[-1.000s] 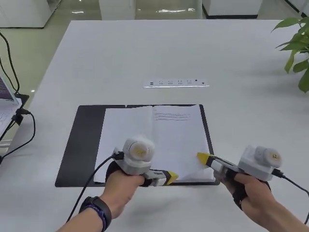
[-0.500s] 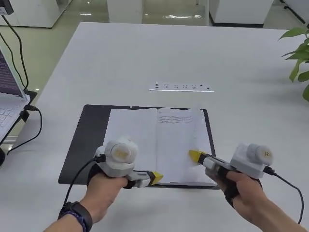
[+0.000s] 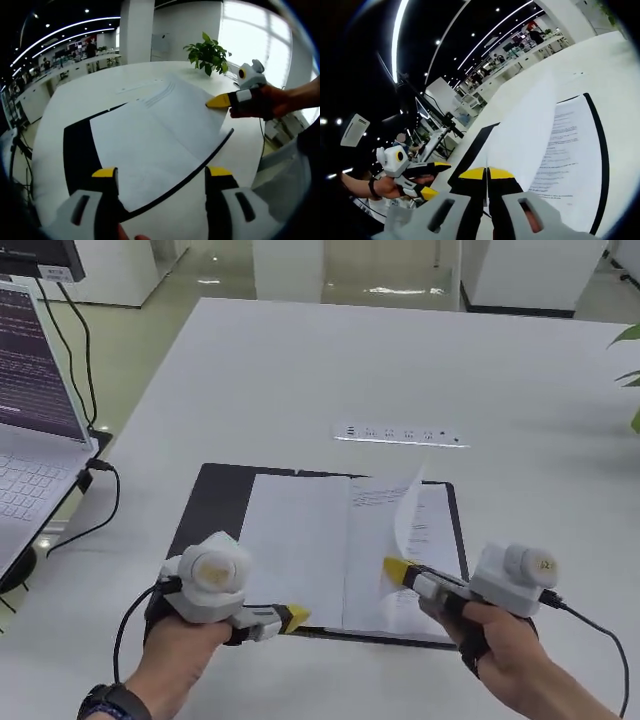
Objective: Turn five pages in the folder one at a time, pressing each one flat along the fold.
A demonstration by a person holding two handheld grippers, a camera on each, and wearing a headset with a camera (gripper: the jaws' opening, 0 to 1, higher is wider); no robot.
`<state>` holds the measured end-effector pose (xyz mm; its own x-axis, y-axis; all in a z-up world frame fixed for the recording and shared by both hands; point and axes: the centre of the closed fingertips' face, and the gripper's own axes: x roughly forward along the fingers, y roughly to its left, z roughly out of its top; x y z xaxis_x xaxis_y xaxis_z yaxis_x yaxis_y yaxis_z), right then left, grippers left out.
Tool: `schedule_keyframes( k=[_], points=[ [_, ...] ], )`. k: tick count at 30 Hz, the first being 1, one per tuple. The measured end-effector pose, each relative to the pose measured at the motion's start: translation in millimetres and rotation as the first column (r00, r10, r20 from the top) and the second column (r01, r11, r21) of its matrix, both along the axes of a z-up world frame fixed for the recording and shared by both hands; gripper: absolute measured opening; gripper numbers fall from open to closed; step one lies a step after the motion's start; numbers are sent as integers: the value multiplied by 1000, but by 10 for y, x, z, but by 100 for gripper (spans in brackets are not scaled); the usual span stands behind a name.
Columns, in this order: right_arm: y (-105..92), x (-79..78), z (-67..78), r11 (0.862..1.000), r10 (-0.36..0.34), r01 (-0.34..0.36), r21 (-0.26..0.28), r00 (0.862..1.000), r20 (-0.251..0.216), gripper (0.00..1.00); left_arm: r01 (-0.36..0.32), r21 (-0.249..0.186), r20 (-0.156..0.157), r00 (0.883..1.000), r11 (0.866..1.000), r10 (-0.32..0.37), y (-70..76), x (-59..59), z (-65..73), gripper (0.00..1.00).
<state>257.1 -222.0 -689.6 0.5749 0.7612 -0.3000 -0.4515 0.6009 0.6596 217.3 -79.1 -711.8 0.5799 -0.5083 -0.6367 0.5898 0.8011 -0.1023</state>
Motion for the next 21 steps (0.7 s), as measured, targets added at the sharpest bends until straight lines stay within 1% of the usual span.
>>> schedule_keyframes(
  k=[8,12,21],
  points=[
    [273,16,70,999,47,-47,6,999,11,0,-54,-2,8,999,999,54,275,-56,41,70],
    [431,7,94,997,77,-77,7,997,16,0,-65,2,6,998,998,65,359,-86,28,70],
    [687,12,112,993,119,-119,17,993,22,0,-88,-2,19,996,996,88,464,-108,88,70]
  ],
)
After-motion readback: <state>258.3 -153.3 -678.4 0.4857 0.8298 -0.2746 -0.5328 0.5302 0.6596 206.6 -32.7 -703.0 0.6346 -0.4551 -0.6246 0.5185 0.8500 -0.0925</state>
